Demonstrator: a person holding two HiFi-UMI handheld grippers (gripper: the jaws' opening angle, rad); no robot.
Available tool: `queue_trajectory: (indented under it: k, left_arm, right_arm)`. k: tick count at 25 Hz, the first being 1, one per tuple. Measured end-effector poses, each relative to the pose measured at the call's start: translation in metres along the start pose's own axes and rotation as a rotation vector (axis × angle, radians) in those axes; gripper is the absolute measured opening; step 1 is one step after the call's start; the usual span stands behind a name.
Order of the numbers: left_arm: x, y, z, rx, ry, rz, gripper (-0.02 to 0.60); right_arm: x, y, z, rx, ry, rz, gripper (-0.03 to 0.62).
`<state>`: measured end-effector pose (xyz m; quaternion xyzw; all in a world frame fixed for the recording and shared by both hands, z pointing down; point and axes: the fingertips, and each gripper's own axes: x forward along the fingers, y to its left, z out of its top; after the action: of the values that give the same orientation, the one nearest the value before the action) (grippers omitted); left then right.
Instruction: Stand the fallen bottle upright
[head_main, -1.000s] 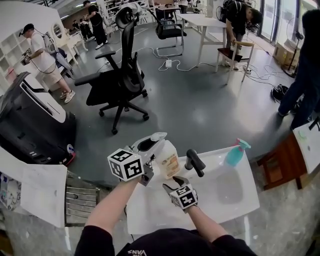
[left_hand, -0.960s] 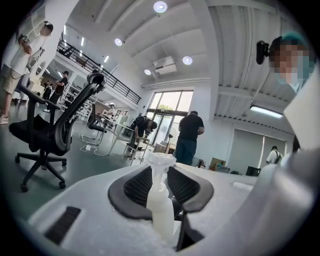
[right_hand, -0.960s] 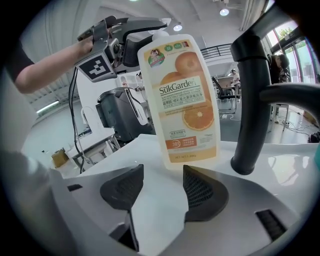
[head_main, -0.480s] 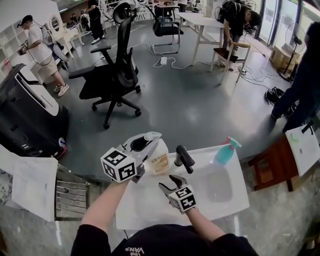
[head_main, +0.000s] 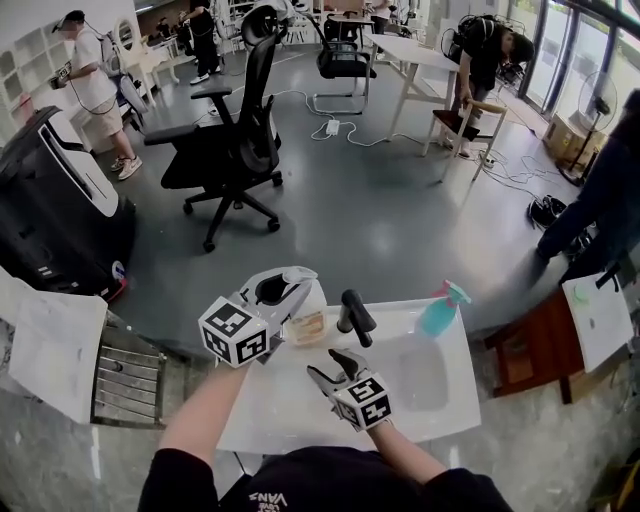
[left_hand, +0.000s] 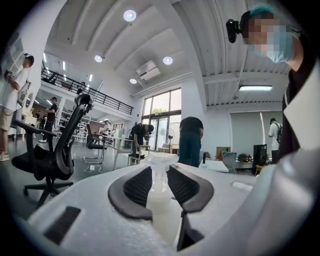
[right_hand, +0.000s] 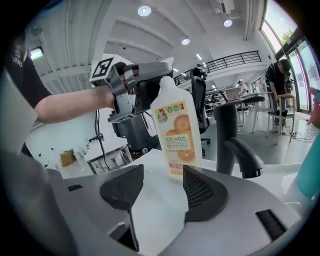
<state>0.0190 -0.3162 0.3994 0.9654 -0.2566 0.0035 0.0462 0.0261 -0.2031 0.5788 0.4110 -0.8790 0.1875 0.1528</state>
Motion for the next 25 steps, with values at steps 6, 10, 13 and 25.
queue_trajectory:
  k: [6, 10, 13, 25]
  left_arm:
    - [-0.005, -0.007, -0.003, 0.058, 0.021, 0.042, 0.182]
    - [-0.021, -0.004, -0.014, 0.035, 0.024, 0.138, 0.255]
    - [-0.043, -0.005, -0.021, 0.008, 0.0, 0.207, 0.27]
    - [-0.116, -0.043, -0.05, -0.062, -0.058, 0.381, 0.27]
  right_arm:
    - [-0.021, 0.006, 0.016, -0.025, -0.051, 0.026, 0.227]
    - [-0.034, 0.004, 0.02, -0.042, -0.073, 0.035, 0.227]
    - [-0.042, 0.005, 0.024, -0.048, -0.09, 0.047, 0.224]
    - [-0.066, 0.006, 0.037, -0.081, -0.133, 0.093, 0.219]
